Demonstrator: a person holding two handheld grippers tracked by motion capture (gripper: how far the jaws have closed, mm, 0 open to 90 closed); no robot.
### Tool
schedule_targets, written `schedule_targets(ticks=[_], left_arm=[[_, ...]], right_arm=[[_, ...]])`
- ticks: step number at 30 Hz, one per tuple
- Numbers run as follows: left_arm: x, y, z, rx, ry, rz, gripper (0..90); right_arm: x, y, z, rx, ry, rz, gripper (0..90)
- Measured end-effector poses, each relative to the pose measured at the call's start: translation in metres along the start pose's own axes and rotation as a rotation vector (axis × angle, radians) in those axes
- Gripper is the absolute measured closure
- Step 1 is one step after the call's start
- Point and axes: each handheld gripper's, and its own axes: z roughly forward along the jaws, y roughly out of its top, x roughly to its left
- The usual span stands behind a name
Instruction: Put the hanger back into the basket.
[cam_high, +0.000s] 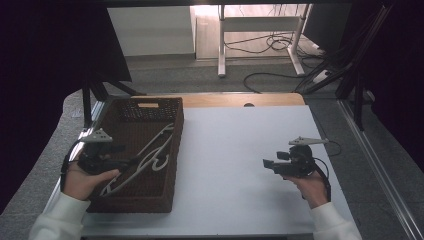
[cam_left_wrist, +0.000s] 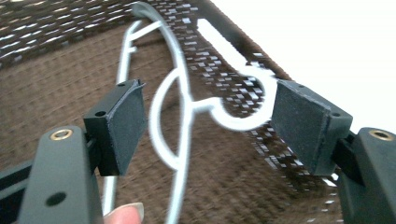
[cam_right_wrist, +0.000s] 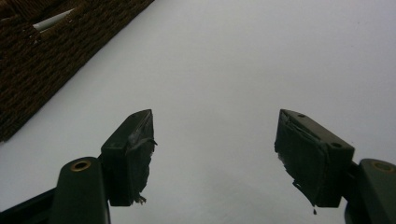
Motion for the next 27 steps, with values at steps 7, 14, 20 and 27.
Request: schedule_targets(ticks=[7,14,20,27], left_arm=[[-0.030,0.001,0.012,-0.018,-0.050,0.002,26.0],[-0.053,-0.003,0.027,-0.023,-0.048,0.020,26.6],[-0.057,-0.005,0.027,-0.019,-0.034,0.016,26.7],[-0.060,-0.007,0.027,-0.024,-0.013,0.026,26.7]], right_arm=[[0.000,0.000,0.002,0.005,0.003,-0.007,28.8],[0.000,0.000,0.003,0.005,0.006,-0.014,28.9],[0.002,0.000,0.004,0.014,0.016,-0.046,27.9],[0.005,0.000,0.005,0.009,0.011,-0.072,25.7]])
